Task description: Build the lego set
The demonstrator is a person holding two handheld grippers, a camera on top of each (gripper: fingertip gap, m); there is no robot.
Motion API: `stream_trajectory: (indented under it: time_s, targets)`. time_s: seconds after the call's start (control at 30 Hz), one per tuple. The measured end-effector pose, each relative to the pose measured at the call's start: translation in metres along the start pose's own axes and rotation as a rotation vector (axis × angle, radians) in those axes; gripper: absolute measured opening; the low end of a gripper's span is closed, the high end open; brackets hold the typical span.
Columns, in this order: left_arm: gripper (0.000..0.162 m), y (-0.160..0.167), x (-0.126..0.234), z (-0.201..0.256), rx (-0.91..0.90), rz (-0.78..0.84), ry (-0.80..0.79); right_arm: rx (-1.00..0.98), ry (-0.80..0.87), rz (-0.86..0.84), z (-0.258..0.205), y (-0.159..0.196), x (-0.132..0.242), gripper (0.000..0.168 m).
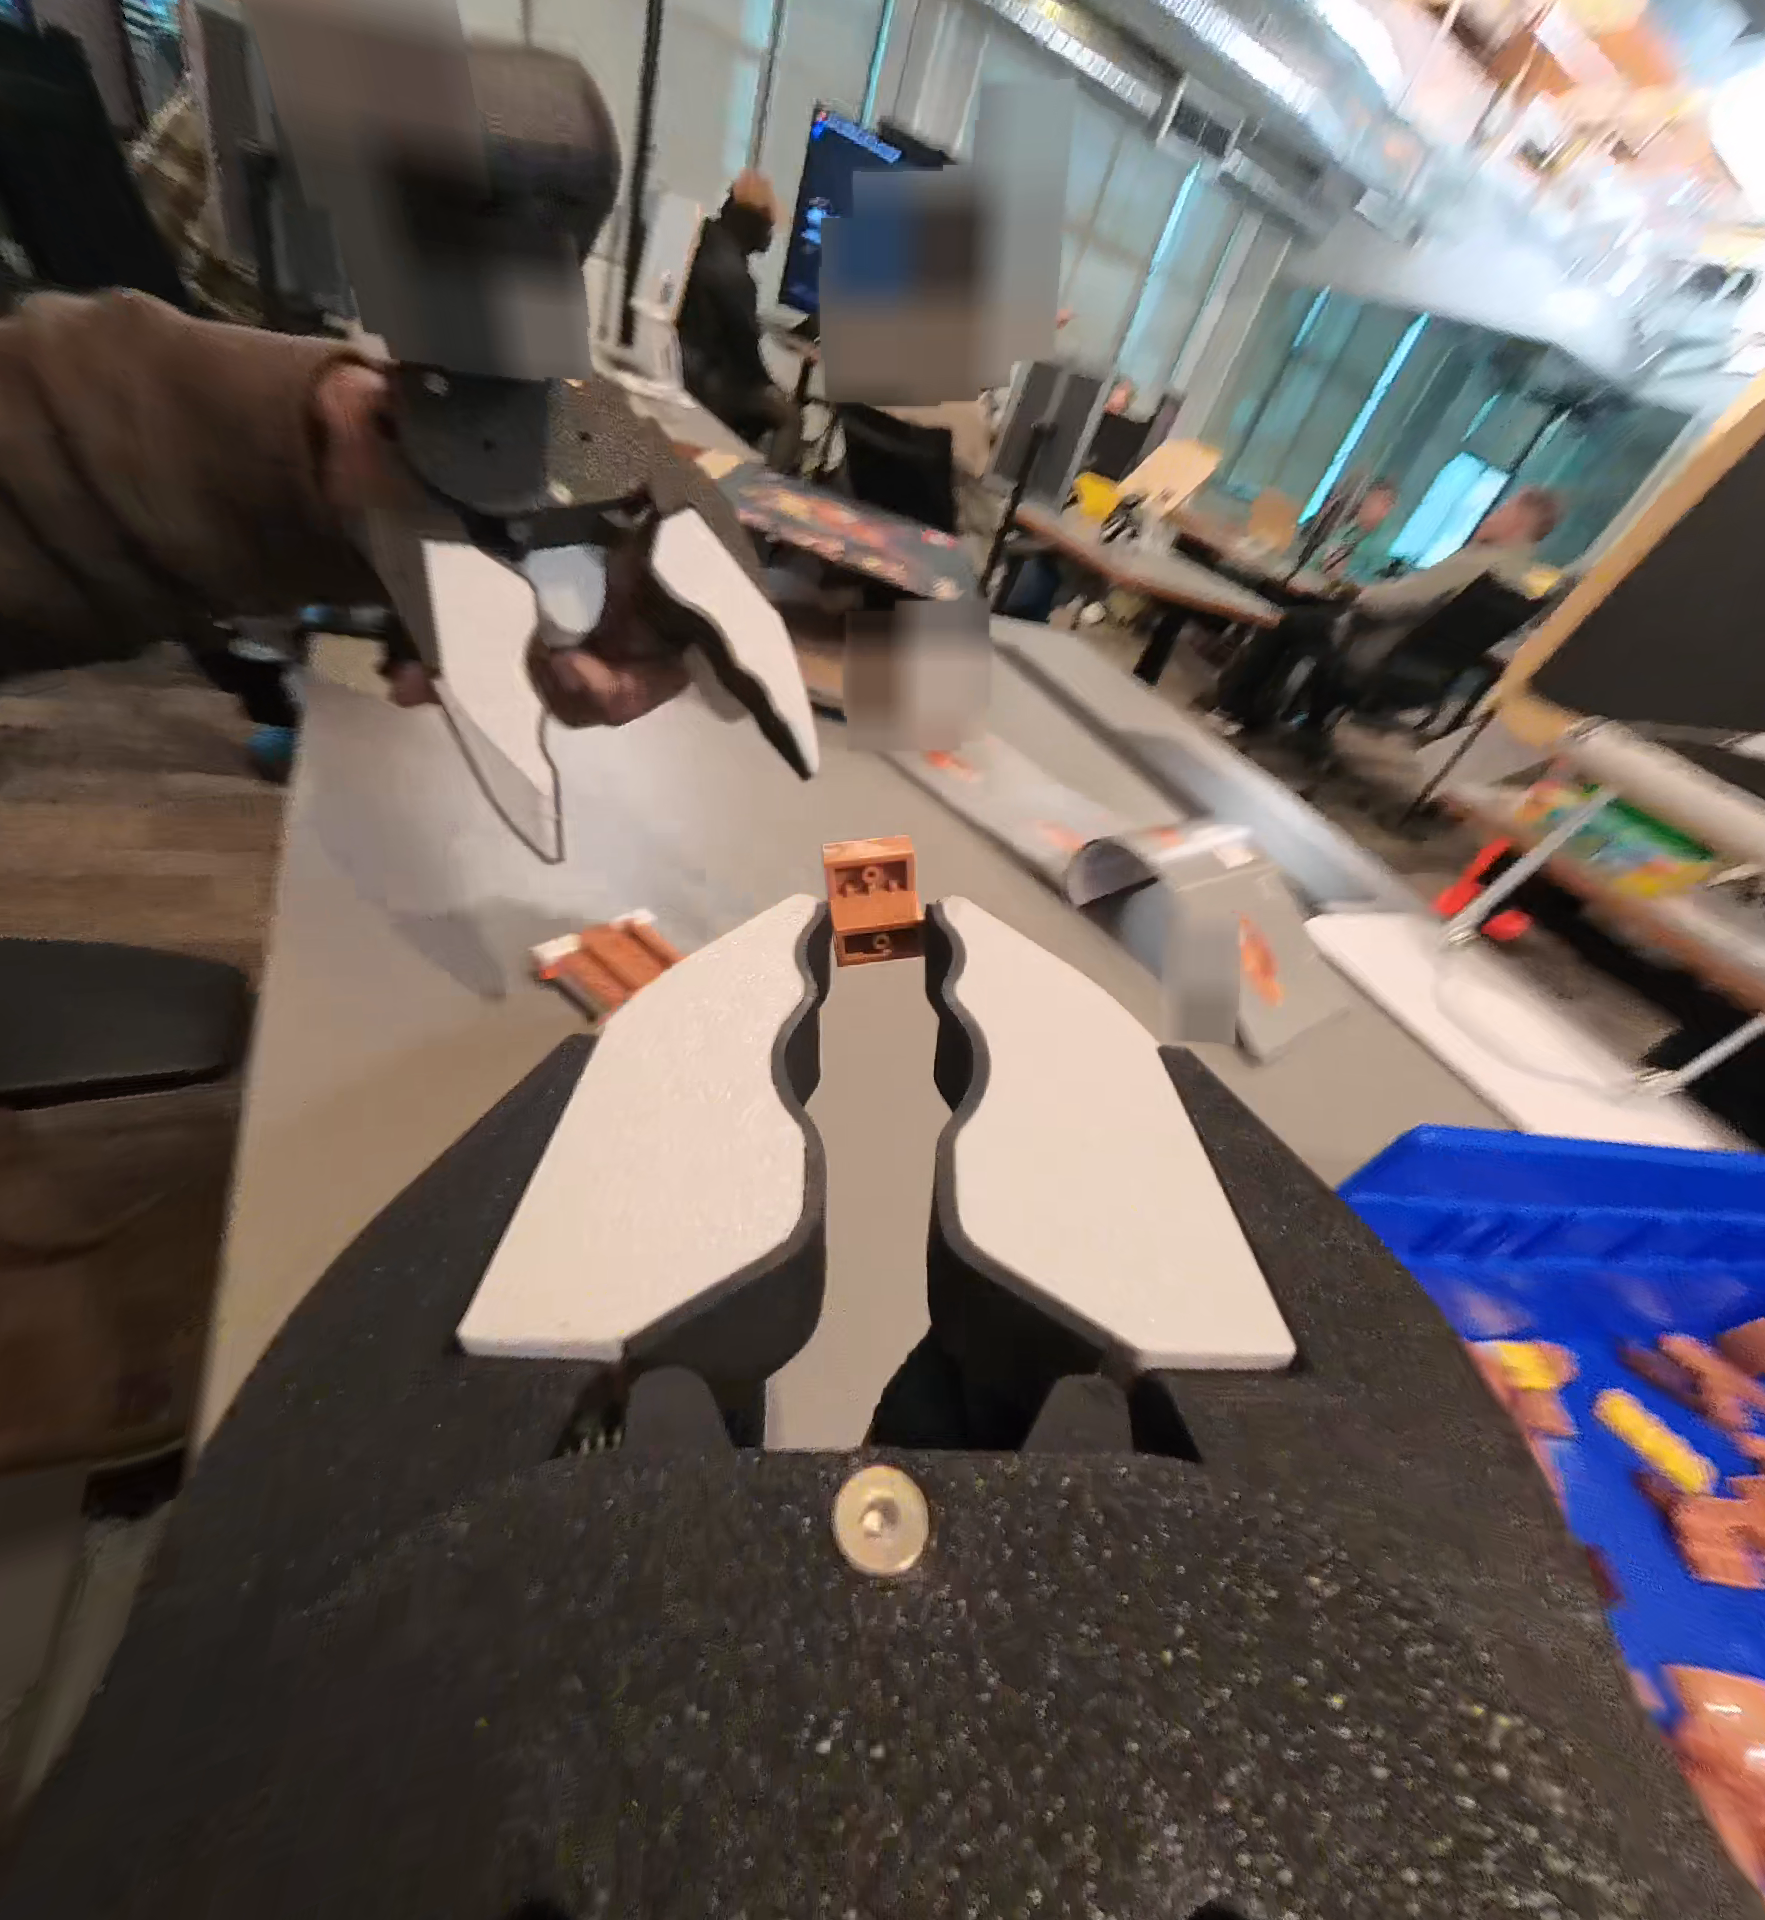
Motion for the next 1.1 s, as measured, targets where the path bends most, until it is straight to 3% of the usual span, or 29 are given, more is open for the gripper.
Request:
stream_trajectory:
  time_s: [0.1,0.23,0.37,0.6,0.67,0.9,0.97,1.1]
  targets:
    - [0.064,-0.049,-0.002,0.002,0.179,0.184,0.002,0.131,0.152,0.021,0.010,-0.007,-0.003,0.017]
    - [0.053,-0.094,-0.005,0.005,0.346,0.338,0.033,0.323,0.296,0.013,0.013,-0.015,-0.006,0.017]
    - [0.043,-0.105,-0.008,-0.001,0.450,0.374,0.030,0.472,0.361,0.024,0.009,-0.021,-0.008,0.017]
    - [0.019,-0.110,-0.008,0.005,0.471,0.372,0.055,0.662,0.464,0.075,0.003,-0.027,-0.009,0.017]
    - [0.007,-0.111,-0.006,0.007,0.436,0.377,0.039,0.693,0.476,0.089,0.000,-0.028,-0.010,0.016]
    - [0.006,-0.111,-0.005,0.005,0.177,0.379,-0.165,0.573,0.366,0.112,-0.001,-0.026,-0.007,0.020]
    - [0.006,-0.111,-0.003,0.004,0.032,0.395,-0.251,0.421,0.227,0.130,0.000,-0.025,-0.003,0.023]
    - [0.006,-0.111,0.007,0.013,-0.394,0.459,-0.390,-0.027,-0.222,0.151,0.003,-0.027,0.000,0.029]
Point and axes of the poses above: each gripper's, where its closed fingertips meet, x back along the fingers, y out of its underside, z = x × y across the jaws, the point moved 4 cm from there along x, back along the fingers, and after that the axes turned 13 degrees about -z, right-handed, at the moved point
